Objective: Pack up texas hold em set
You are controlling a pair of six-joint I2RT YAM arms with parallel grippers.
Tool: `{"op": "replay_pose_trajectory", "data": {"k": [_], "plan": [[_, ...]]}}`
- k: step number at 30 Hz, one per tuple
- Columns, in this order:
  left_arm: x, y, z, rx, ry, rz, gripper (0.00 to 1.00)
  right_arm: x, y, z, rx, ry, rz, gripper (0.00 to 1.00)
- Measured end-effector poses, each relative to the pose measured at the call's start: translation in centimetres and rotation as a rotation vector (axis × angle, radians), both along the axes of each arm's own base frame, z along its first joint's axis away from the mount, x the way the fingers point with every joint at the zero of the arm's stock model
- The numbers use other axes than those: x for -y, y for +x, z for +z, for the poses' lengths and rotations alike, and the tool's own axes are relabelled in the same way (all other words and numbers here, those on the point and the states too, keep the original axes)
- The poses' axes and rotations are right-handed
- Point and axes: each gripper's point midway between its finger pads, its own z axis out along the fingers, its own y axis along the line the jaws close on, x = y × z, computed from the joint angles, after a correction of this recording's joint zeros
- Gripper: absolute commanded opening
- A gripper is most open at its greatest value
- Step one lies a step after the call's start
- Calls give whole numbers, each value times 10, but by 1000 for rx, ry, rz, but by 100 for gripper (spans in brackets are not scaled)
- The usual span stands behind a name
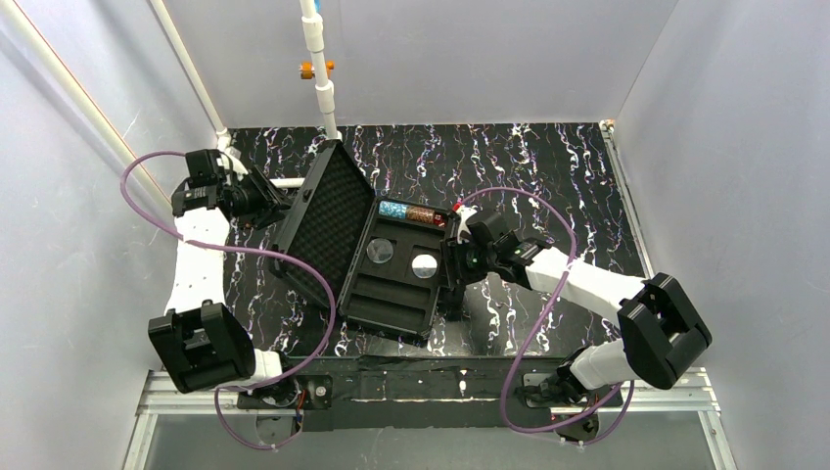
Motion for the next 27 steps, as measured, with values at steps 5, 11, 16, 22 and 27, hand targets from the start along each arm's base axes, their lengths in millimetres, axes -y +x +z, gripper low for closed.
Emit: {"op": "replay_pose_trajectory", "data": {"k": [5,11,16,22,27], "plan": [[22,-2,5,10,-20,-58,43,-3,5,3,12,-1,3,60],[42,-6,0,1,-44,-107,43,-1,17,11,62,-28,-22,60],[53,-11,-9,-20,-54,-131,43,2,16,11,56,-46,-21,54],[66,-20,-25,-54,-62,-163,43,-8,15,25,75,-28,17,40],[72,-21,-29,-55,-63,-178,43,-24,18,52,118,19,54,35]]}}
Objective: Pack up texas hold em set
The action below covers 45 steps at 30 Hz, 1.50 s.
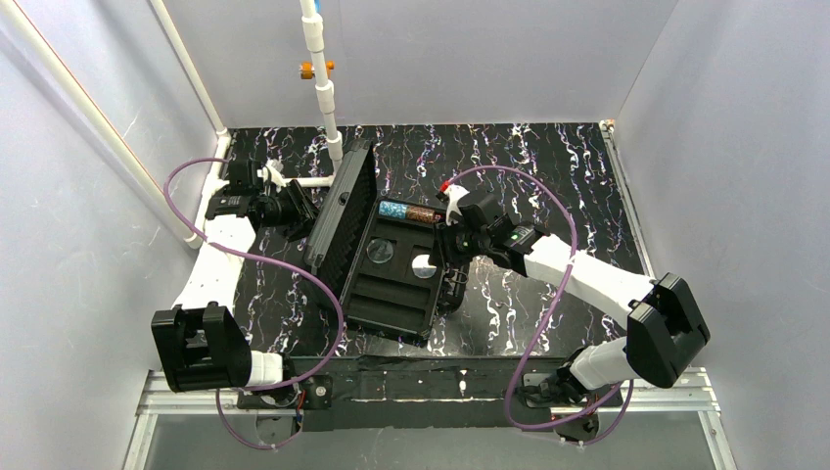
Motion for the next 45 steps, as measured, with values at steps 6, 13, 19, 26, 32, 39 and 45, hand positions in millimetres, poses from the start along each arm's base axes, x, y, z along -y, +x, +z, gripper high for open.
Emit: {"op": "replay_pose_trajectory", "data": {"k": [6,13,19,26,32,39,45], "plan": [[9,0,0,17,-5,-21,43,-15,-5,17,32,29,56,20],[25,-8,-9,-8,-12,-56,43,-23,-16,18,31,38,100,1],[43,-14,-8,-9,-21,-103,43,-29,-18,26,53,49,135,1],[56,-17,-10,-8,-28,-132,43,-30,-19,25,67,23,164,1],[64,-23,-14,-23,-27,-155,43,-27,-17,23,82,2,159,1],[73,-29,-12,-3,-14,-202,50,8,-2,2,94,-177,0,41],[75,-33,-6,48,12,-252,55,48,7,-10,109,-333,-155,67]]}}
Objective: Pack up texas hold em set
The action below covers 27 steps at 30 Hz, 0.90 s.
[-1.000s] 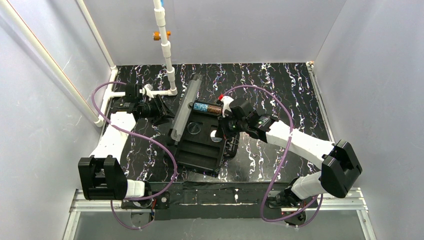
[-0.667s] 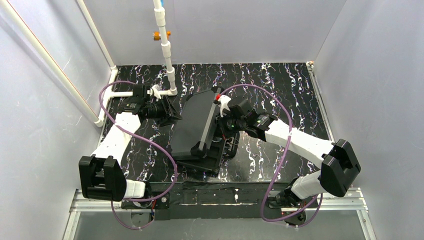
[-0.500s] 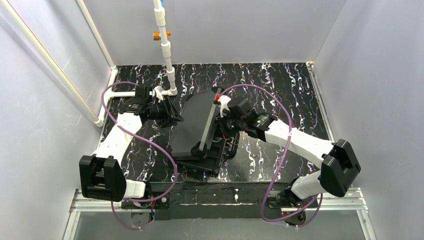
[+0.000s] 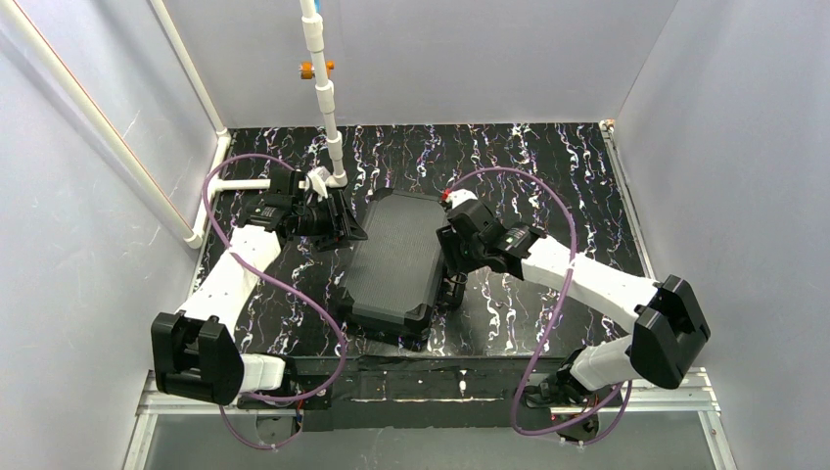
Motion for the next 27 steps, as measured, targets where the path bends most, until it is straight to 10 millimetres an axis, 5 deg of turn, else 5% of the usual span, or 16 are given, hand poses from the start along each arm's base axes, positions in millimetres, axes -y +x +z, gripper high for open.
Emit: {"op": "replay_pose_trajectory", "data": {"k": [9,15,27], "plan": [[-6,-8,2,46,78,-102,59,41,11,0,18,-62,-142,82],[-18,-13,-7,71,163,-136,61,19,12,6,-33,81,-98,98],[-38,-24,-6,166,259,-118,62,-12,30,8,-150,327,-115,98]]}}
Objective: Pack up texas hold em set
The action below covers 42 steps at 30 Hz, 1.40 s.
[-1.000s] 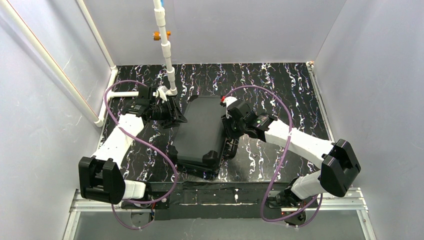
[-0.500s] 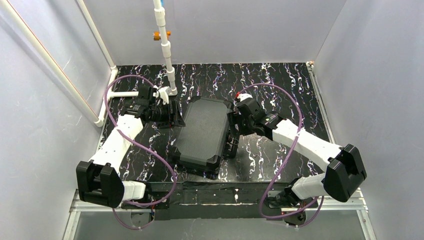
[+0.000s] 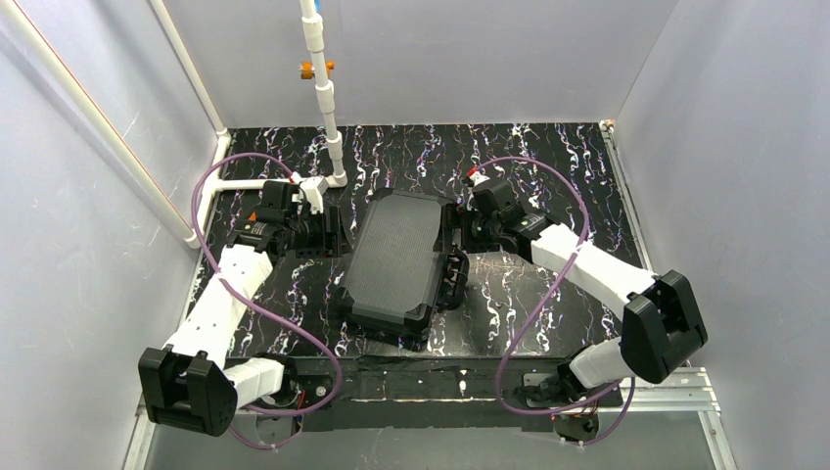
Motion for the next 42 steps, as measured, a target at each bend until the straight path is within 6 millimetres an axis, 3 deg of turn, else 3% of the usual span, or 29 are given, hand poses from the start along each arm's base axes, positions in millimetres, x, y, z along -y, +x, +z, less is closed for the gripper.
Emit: {"op": "replay_pose_trajectory", "data": {"k": [7,15,21,26,35,42], "plan": [[-3,0,-2,13,15,8,62,-15,4,-14,-54,47,7,94],[-4,-1,-3,15,19,9,62,-25,6,-32,-98,61,24,77],[-4,-1,-3,17,21,11,62,-31,6,-34,-121,112,29,69],[-5,-1,0,27,22,14,62,-35,6,-35,-133,133,26,68],[-6,-2,5,50,21,16,62,-81,2,-33,-94,174,137,68],[1,-4,13,83,-17,-12,60,-80,-1,-33,-70,137,164,78]]}}
